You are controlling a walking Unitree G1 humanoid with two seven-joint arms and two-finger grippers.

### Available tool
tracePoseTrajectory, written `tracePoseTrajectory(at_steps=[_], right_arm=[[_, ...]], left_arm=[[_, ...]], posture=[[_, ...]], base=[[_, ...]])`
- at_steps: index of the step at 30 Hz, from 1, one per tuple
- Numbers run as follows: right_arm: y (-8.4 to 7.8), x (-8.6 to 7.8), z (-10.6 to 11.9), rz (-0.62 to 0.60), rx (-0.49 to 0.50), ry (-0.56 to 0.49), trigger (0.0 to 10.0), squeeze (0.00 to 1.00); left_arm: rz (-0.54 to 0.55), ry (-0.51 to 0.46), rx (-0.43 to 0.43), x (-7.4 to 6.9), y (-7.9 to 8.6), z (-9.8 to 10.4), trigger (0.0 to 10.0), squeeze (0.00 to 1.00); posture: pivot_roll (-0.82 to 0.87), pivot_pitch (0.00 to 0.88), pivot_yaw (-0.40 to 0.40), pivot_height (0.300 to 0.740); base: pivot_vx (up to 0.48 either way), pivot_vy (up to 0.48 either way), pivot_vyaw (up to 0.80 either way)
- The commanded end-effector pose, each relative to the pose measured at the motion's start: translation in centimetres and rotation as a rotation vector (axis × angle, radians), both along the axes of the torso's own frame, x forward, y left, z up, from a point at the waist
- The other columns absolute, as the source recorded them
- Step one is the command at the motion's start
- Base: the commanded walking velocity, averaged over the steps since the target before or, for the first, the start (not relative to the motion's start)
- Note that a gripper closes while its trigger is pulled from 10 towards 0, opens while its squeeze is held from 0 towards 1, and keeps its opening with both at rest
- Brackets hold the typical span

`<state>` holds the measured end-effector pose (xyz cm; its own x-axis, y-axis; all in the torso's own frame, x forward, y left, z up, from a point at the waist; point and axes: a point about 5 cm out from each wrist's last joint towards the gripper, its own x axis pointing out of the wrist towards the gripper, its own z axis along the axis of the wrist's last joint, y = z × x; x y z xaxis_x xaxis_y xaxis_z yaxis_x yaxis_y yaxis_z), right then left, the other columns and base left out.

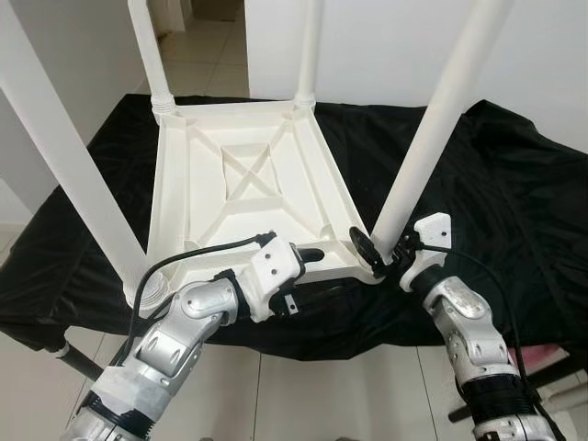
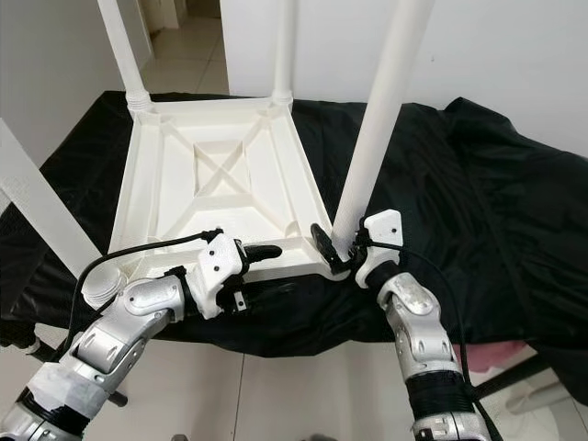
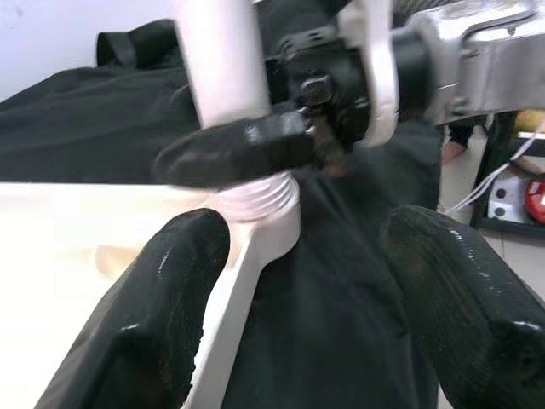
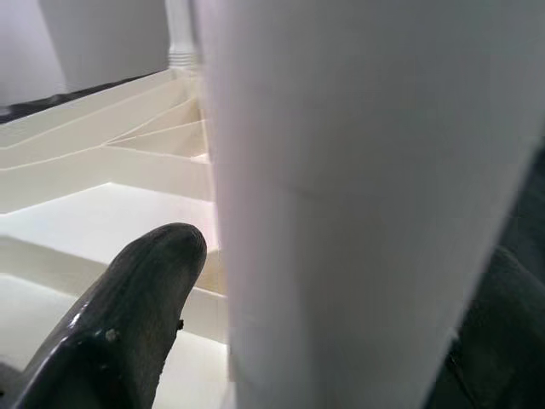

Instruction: Building children table

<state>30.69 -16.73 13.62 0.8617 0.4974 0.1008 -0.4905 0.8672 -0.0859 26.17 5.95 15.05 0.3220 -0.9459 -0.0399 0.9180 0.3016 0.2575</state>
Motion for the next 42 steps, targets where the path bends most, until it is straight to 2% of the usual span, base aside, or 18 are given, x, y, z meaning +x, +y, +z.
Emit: tracePoseTrajectory(at_steps=[1, 9, 10, 11, 12, 22, 23, 24, 25, 29, 31, 35, 36, 37, 41, 42], right_arm=[[0.1, 0.1, -0.2, 0.023, -0.014, 0.007, 10.0, 0.0], [0.1, 0.1, -0.6, 0.066, -0.026, 0.014, 10.0, 0.0], [-0.1, 0.1, -0.7, 0.074, -0.03, 0.013, 2.0, 0.0], [-0.1, 0.1, -0.7, 0.074, -0.03, 0.013, 2.0, 0.0], [-0.2, 0.1, -0.8, 0.073, -0.033, 0.012, 0.0, 0.0], [-0.7, -0.1, -1.2, 0.049, -0.027, 0.013, 0.0, 0.0], [-0.8, -0.2, -1.2, 0.015, -0.009, 0.016, 1.7, 0.0], [-0.8, -0.2, -1.2, 0.015, -0.009, 0.016, 1.7, 0.0], [-0.9, -0.4, -1.3, -0.021, 0.004, 0.017, 10.0, 0.0], [-0.3, -0.9, -1.2, -0.123, 0.084, 0.013, 10.0, 0.0], [0.1, -1.2, -1.4, -0.199, 0.103, 0.015, 10.0, 0.0], [0.5, -1.5, -1.6, -0.274, 0.114, 0.021, 10.0, 0.0], [0.7, -1.5, -2.0, -0.352, 0.124, 0.037, 10.0, 0.0], [0.7, -1.5, -2.0, -0.352, 0.124, 0.037, 10.0, 0.0], [1.5, -2.5, -3.0, -0.633, 0.147, 0.067, 10.0, 0.0], [1.5, -2.5, -3.0, -0.633, 0.147, 0.067, 10.0, 0.0]], left_arm=[[-0.02, 0.01, 0.018, 0.0, -0.1, 0.0, 10.0, 0.0], [-0.012, 0.009, 0.023, 0.1, 0.3, -0.3, 10.0, 0.0], [-0.018, 0.01, 0.028, 0.2, 0.5, -0.5, 10.0, 0.0], [-0.018, 0.01, 0.028, 0.2, 0.5, -0.5, 10.0, 0.0], [-0.013, 0.01, 0.028, 0.2, 0.5, -0.5, 10.0, 0.0], [0.011, 0.014, 0.024, 0.6, 0.6, -0.5, 10.0, 0.0], [0.013, 0.016, 0.024, 0.6, 0.5, -0.5, 10.0, 0.0], [0.013, 0.016, 0.024, 0.6, 0.5, -0.5, 10.0, 0.0], [0.01, 0.018, 0.023, 0.6, 0.5, -0.6, 10.0, 0.0], [0.008, 0.022, 0.018, 0.5, 0.3, -0.6, 10.0, 0.0], [0.01, 0.022, 0.015, 0.6, 0.2, -0.7, 10.0, 0.0], [0.01, 0.021, 0.013, 0.5, 0.2, -0.7, 10.0, 0.0], [0.01, 0.023, 0.011, 0.5, 0.1, -0.7, 10.0, 0.0], [0.01, 0.023, 0.011, 0.5, 0.1, -0.7, 10.0, 0.0], [0.007, 0.031, 0.001, 0.4, -0.2, -0.8, 10.0, 0.0], [0.007, 0.031, 0.001, 0.4, -0.2, -0.8, 10.0, 0.0]], posture=[[-0.05, 0.0, -0.002, 0.74], [-0.04, 0.0, -0.008, 0.74], [-0.04, 0.0, -0.01, 0.74], [-0.04, 0.0, -0.01, 0.74], [-0.04, 0.0, -0.011, 0.74], [-0.04, 0.0, -0.014, 0.74], [-0.04, 0.0, -0.012, 0.74], [-0.04, 0.0, -0.012, 0.74], [-0.05, 0.0, -0.014, 0.74], [-0.05, 0.0, -0.02, 0.74], [-0.05, 0.0, -0.018, 0.74], [-0.05, 0.0, -0.017, 0.74], [-0.05, 0.0, -0.015, 0.74], [-0.05, 0.0, -0.015, 0.74], [-0.06, 0.0, -0.013, 0.74], [-0.06, 0.0, -0.013, 0.74]], base=[[0.0, 0.0, 0.0], [0.0, 0.0, 0.0], [0.0, 0.0, 0.0], [0.0, 0.0, 0.0], [0.0, 0.0, 0.0], [0.0, 0.0, 0.0], [0.0, 0.0, 0.0], [0.0, 0.0, 0.0], [0.0, 0.0, 0.0], [0.0, 0.0, 0.0], [0.0, 0.0, 0.0], [0.0, 0.0, 0.0], [0.0, 0.0, 0.0], [0.0, 0.0, 0.0], [0.0, 0.0, 0.0], [0.0, 0.0, 0.0]])
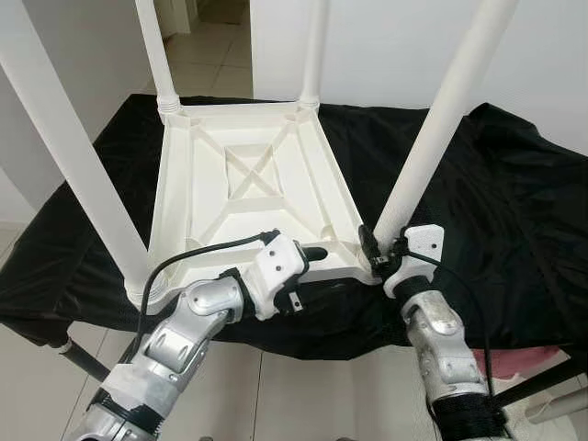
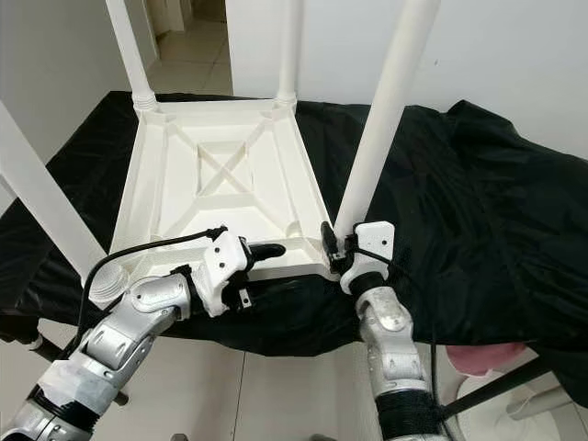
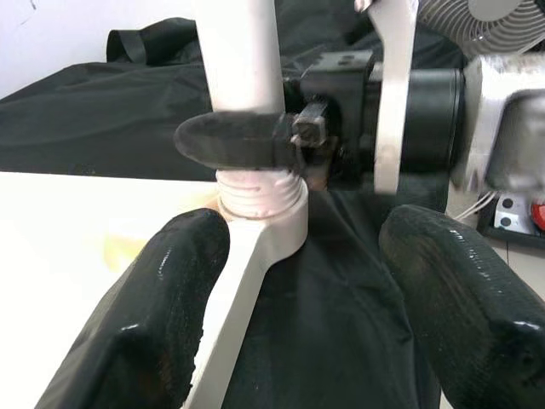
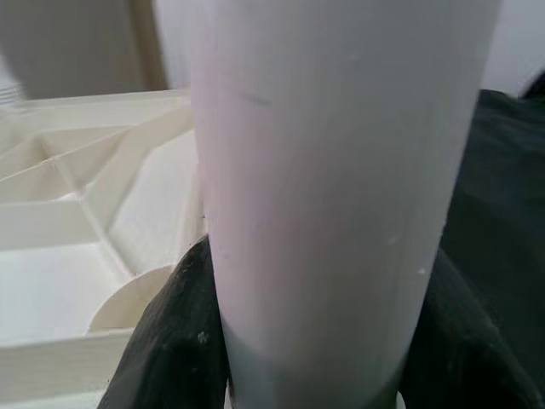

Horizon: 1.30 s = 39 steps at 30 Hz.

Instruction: Building children table

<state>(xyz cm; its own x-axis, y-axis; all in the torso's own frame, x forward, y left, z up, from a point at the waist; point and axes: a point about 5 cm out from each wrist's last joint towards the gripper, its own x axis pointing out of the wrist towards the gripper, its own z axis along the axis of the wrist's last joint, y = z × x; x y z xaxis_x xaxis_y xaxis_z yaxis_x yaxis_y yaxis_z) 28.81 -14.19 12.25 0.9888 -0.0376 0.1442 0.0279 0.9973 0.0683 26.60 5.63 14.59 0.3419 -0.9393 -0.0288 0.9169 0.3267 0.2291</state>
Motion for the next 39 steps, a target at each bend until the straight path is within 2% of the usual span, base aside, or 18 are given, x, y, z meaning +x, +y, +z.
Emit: tracePoseTrajectory(at_steps=[1, 8, 17, 18, 25, 26, 28, 29, 30, 31, 32, 33, 36, 39], right_arm=[[-0.9, -0.9, -1.8, -0.115, 0.021, 0.09, 10.0, 0.0], [-1.0, -1.5, -2.2, -0.163, 0.026, 0.126, 10.0, 0.0], [-0.8, -1.6, -2.1, -0.207, 0.012, 0.133, 10.0, 0.0], [-1.0, -1.7, -2.1, -0.208, 0.012, 0.123, 10.0, 1.0], [-1.6, -1.8, -1.9, -0.142, -0.009, 0.098, 10.0, 1.0], [-1.8, -1.7, -1.8, -0.109, -0.019, 0.094, 10.0, 0.8], [-1.8, -1.7, -1.8, -0.109, -0.019, 0.094, 10.0, 0.8], [-1.9, -1.5, -1.6, -0.052, -0.026, 0.084, 10.0, 0.0], [-1.9, -1.5, -1.6, -0.052, -0.026, 0.084, 10.0, 0.0], [-2.0, -1.2, -1.2, 0.036, -0.043, 0.063, 10.0, 0.0], [-2.0, -1.2, -1.2, 0.036, -0.043, 0.063, 10.0, 0.0], [-2.2, -1.0, -0.8, 0.092, -0.059, 0.05, 10.0, 0.0], [-2.3, -0.8, -0.6, 0.124, -0.07, 0.042, 10.0, 0.0], [-2.2, 0.1, 0.6, 0.306, -0.121, 0.014, 10.0, 0.0]], left_arm=[[-0.016, 0.009, 0.02, -0.1, 0.1, -0.3, 10.0, 0.0], [-0.018, 0.014, 0.01, 0.1, 0.2, -0.2, 10.0, 0.0], [-0.021, 0.005, 0.009, 0.2, 0.3, 0.0, 10.0, 0.0], [-0.021, 0.004, -0.002, 0.2, 0.3, 0.1, 10.0, 0.0], [-0.021, 0.012, -0.02, 0.2, 0.1, 0.3, 10.0, 0.0], [-0.022, 0.012, -0.019, 0.2, 0.1, 0.2, 10.0, 0.0], [-0.022, 0.012, -0.019, 0.2, 0.1, 0.2, 10.0, 0.0], [-0.023, 0.009, -0.016, 0.2, 0.0, 0.2, 10.0, 0.0], [-0.023, 0.009, -0.016, 0.2, 0.0, 0.2, 10.0, 0.0], [-0.025, 0.006, -0.015, 0.3, -0.1, 0.3, 10.0, 0.0], [-0.025, 0.006, -0.015, 0.3, -0.1, 0.3, 10.0, 0.0], [-0.026, 0.004, -0.019, 0.3, -0.1, 0.4, 10.0, 0.0], [-0.026, 0.003, -0.022, 0.3, -0.1, 0.4, 10.0, 0.0], [-0.029, 0.002, -0.028, 0.3, -0.3, 0.5, 10.0, 0.0]], posture=[[-0.06, 0.0, -0.011, 0.74], [-0.06, 0.0, -0.011, 0.74], [-0.06, 0.0, -0.004, 0.74], [-0.06, 0.0, -0.004, 0.74], [-0.06, 0.0, 0.0, 0.74], [-0.06, 0.0, 0.001, 0.74], [-0.06, 0.0, 0.001, 0.74], [-0.06, 0.0, 0.0, 0.74], [-0.06, 0.0, 0.0, 0.74], [-0.07, 0.0, -0.001, 0.74], [-0.07, 0.0, -0.001, 0.74], [-0.07, 0.0, -0.003, 0.74], [-0.07, 0.0, -0.002, 0.74], [-0.07, 0.0, -0.006, 0.74]], base=[[0.0, 0.0, 0.0], [0.0, 0.0, 0.0], [0.0, 0.0, 0.0], [0.0, 0.0, 0.0], [0.0, 0.0, 0.0], [0.0, 0.0, 0.0], [0.0, 0.0, 0.0], [0.0, 0.0, 0.0], [0.0, 0.0, 0.0], [0.0, 0.0, 0.0], [0.0, 0.0, 0.0], [0.0, 0.0, 0.0], [0.0, 0.0, 0.0], [0.0, 0.0, 0.0]])
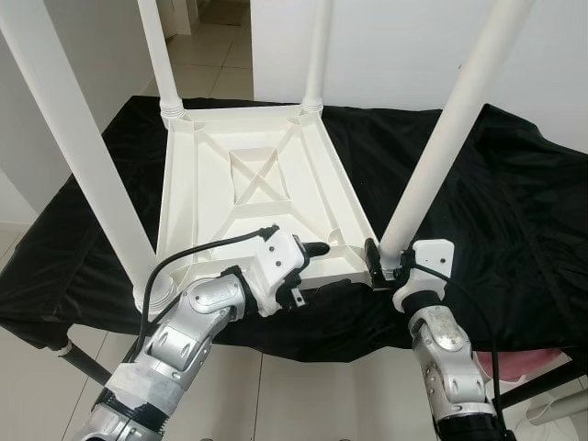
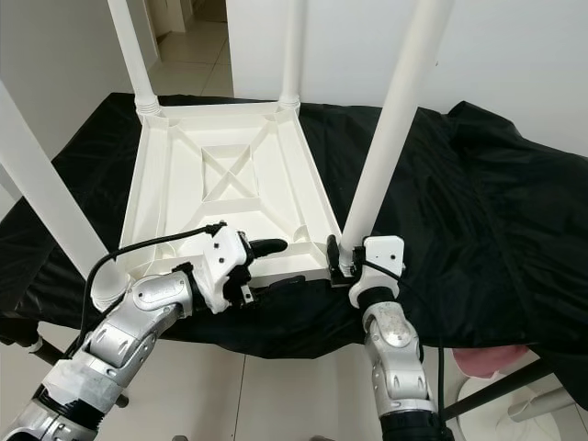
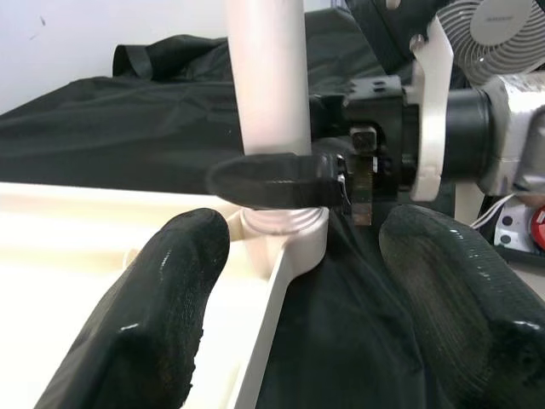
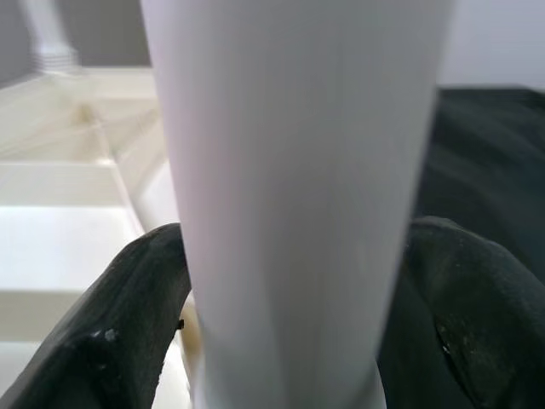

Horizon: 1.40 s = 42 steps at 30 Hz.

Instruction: Building children table

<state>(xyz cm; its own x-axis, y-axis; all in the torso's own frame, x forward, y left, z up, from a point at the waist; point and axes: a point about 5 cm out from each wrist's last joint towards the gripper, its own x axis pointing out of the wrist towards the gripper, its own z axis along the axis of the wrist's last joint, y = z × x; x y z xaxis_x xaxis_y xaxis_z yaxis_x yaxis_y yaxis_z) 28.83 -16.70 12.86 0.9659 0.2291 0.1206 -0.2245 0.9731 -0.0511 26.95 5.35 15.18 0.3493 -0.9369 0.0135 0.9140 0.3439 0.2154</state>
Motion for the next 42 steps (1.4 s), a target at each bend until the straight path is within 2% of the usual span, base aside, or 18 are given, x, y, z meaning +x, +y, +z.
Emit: tracePoseTrajectory(at_steps=[1, 3, 8, 12, 13, 15, 16, 22, 23, 25, 26, 30, 34, 35, 39, 42], right_arm=[[0.3, 0.4, 0.2, 0.097, -0.014, 0.008, 10.0, 0.0], [0.3, 0.4, 0.2, 0.097, -0.014, 0.008, 10.0, 0.0], [0.2, 1.4, 0.8, 0.254, -0.09, 0.017, 10.0, 0.0], [0.0, 1.7, 0.8, 0.294, -0.112, 0.028, 10.0, 0.0], [-0.1, 1.8, 0.8, 0.315, -0.118, 0.036, 4.8, 0.0], [-0.1, 1.8, 0.8, 0.315, -0.118, 0.036, 4.8, 0.0], [-0.2, 1.9, 0.7, 0.326, -0.131, 0.042, 0.0, 0.0], [-0.6, 2.0, 0.2, 0.361, -0.113, 0.072, 0.0, 0.0], [-0.6, 2.0, 0.1, 0.344, -0.088, 0.076, 7.6, 0.0], [-0.7, 1.9, 0.1, 0.338, -0.082, 0.075, 7.6, 0.0], [-0.6, 1.9, 0.1, 0.324, -0.075, 0.07, 10.0, 0.0], [-0.5, 1.9, 0.1, 0.291, -0.081, 0.071, 10.0, 0.0], [-0.3, 1.9, -0.4, 0.203, -0.077, 0.088, 10.0, 0.0], [-0.1, 1.8, -0.8, 0.149, -0.052, 0.092, 10.0, 0.0], [0.1, 1.7, -1.0, 0.105, -0.027, 0.096, 10.0, 0.0], [0.9, 1.2, -1.4, -0.009, 0.042, 0.115, 10.0, 0.0]], left_arm=[[-0.035, 0.0, 0.014, 0.0, -0.1, 0.0, 10.0, 0.0], [-0.035, 0.0, 0.014, 0.0, -0.1, 0.0, 10.0, 0.0], [-0.029, -0.014, -0.003, 0.1, -0.4, 0.7, 10.0, 0.0], [-0.03, -0.017, -0.002, 0.1, -0.4, 0.8, 10.0, 0.0], [-0.023, -0.024, 0.002, 0.1, -0.4, 0.8, 10.0, 0.0], [-0.023, -0.024, 0.002, 0.1, -0.4, 0.8, 10.0, 0.0], [-0.014, -0.031, 0.007, 0.2, -0.3, 0.9, 10.0, 0.0], [-0.005, -0.039, 0.027, 0.2, -0.2, 0.8, 10.0, 0.0], [-0.006, -0.013, 0.033, 0.1, -0.2, 0.5, 10.0, 0.0], [-0.007, -0.003, 0.035, 0.0, -0.2, 0.4, 10.0, 0.0], [-0.009, 0.001, 0.036, -0.1, -0.2, 0.4, 10.0, 0.0], [-0.014, 0.004, 0.04, -0.1, -0.2, 0.3, 10.0, 0.0], [0.005, 0.01, 0.036, 0.2, -0.1, 0.2, 10.0, 0.0], [0.01, 0.016, 0.026, 0.2, 0.0, 0.2, 10.0, 0.0], [0.012, 0.02, 0.019, 0.3, 0.0, 0.3, 10.0, 0.0], [0.01, 0.025, 0.009, 0.3, -0.1, 0.4, 10.0, 0.0]], posture=[[-0.07, 0.0, -0.007, 0.74], [-0.07, 0.0, -0.007, 0.74], [-0.06, 0.0, -0.014, 0.74], [-0.05, 0.0, -0.016, 0.74], [-0.05, 0.0, -0.016, 0.74], [-0.05, 0.0, -0.016, 0.74], [-0.05, 0.0, -0.015, 0.74], [-0.04, 0.0, -0.016, 0.74], [-0.04, 0.0, -0.015, 0.74], [-0.04, 0.0, -0.015, 0.74], [-0.04, 0.0, -0.015, 0.74], [-0.04, 0.0, -0.016, 0.74], [-0.04, 0.0, -0.02, 0.74], [-0.04, 0.0, -0.022, 0.74], [-0.04, 0.0, -0.024, 0.74], [-0.05, 0.0, -0.02, 0.74]], base=[[0.0, 0.0, 0.0], [0.0, 0.0, 0.0], [0.0, 0.0, 0.0], [0.0, 0.0, 0.0], [0.0, 0.0, 0.0], [0.0, 0.0, 0.0], [0.0, 0.0, 0.0], [0.0, 0.0, 0.0], [0.0, 0.0, 0.0], [0.0, 0.0, 0.0], [0.0, 0.0, 0.0], [0.0, 0.0, 0.0], [0.0, 0.0, 0.0], [0.0, 0.0, 0.0], [0.0, 0.0, 0.0], [0.0, 0.0, 0.0]])
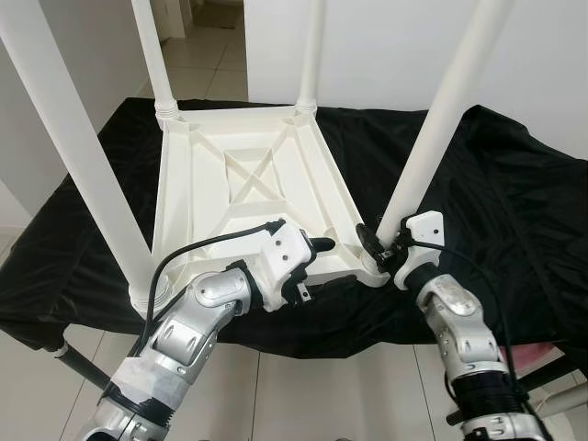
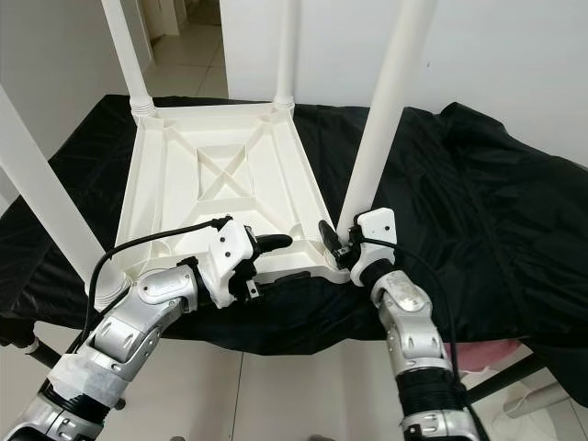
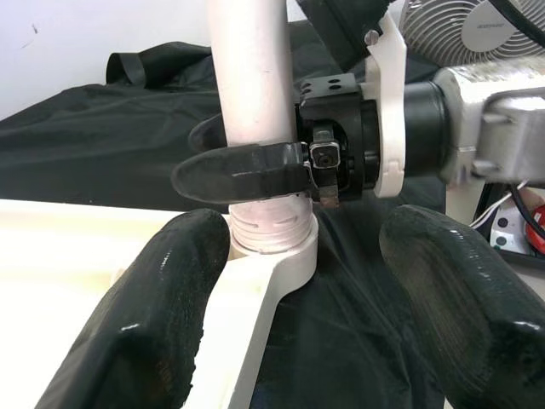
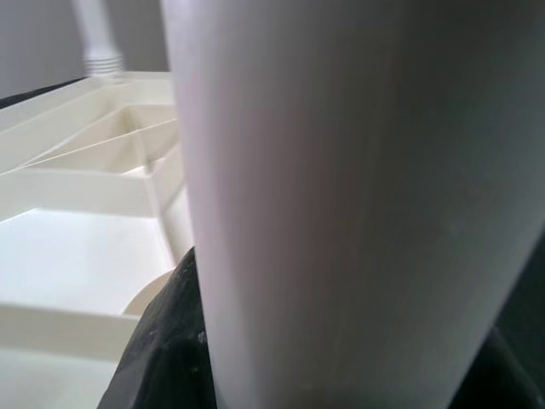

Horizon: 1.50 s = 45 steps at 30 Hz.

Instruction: Building children table

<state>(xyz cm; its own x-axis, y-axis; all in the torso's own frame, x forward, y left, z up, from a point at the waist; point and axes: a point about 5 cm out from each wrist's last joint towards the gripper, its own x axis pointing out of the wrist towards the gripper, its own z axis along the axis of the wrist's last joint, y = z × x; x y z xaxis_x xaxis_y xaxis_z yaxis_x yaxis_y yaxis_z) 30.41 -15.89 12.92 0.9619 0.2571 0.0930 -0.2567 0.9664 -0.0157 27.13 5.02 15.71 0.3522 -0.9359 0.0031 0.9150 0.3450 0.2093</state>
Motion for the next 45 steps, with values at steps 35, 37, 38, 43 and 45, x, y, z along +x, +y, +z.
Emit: tracePoseTrajectory(at_steps=[35, 37, 38, 43, 45], right_arm=[[1.0, -1.5, -0.1, -0.207, 0.101, 0.017, 10.0, 0.76], [0.1, -1.4, 0.0, -0.08, 0.056, 0.01, 10.0, 0.0], [-0.4, -1.3, 0.0, -0.009, 0.026, 0.012, 10.0, 0.0], [-1.1, -1.0, 0.1, 0.158, -0.046, 0.022, 10.0, 0.0], [-1.2, -0.9, 0.1, 0.2, -0.062, 0.026, 10.0, 0.0]], left_arm=[[-0.013, 0.017, 0.017, 0.1, 0.0, -0.2, 10.0, 0.0], [-0.028, 0.021, 0.026, 0.0, 0.0, -0.3, 10.0, 0.0], [-0.037, 0.021, 0.031, -0.1, 0.0, -0.3, 10.0, 0.0], [-0.052, 0.025, 0.04, -0.2, 0.0, -0.4, 10.0, 0.0], [-0.055, 0.027, 0.042, -0.3, 0.0, -0.4, 10.0, 0.0]], posture=[[-0.07, 0.0, -0.022, 0.74], [-0.07, 0.0, -0.014, 0.74], [-0.07, 0.0, -0.013, 0.74], [-0.07, 0.0, -0.005, 0.74], [-0.07, 0.0, -0.005, 0.74]], base=[[0.0, 0.0, 0.0], [0.0, 0.0, 0.0], [0.0, 0.0, 0.0], [0.0, 0.0, 0.0], [0.0, 0.0, 0.0]])
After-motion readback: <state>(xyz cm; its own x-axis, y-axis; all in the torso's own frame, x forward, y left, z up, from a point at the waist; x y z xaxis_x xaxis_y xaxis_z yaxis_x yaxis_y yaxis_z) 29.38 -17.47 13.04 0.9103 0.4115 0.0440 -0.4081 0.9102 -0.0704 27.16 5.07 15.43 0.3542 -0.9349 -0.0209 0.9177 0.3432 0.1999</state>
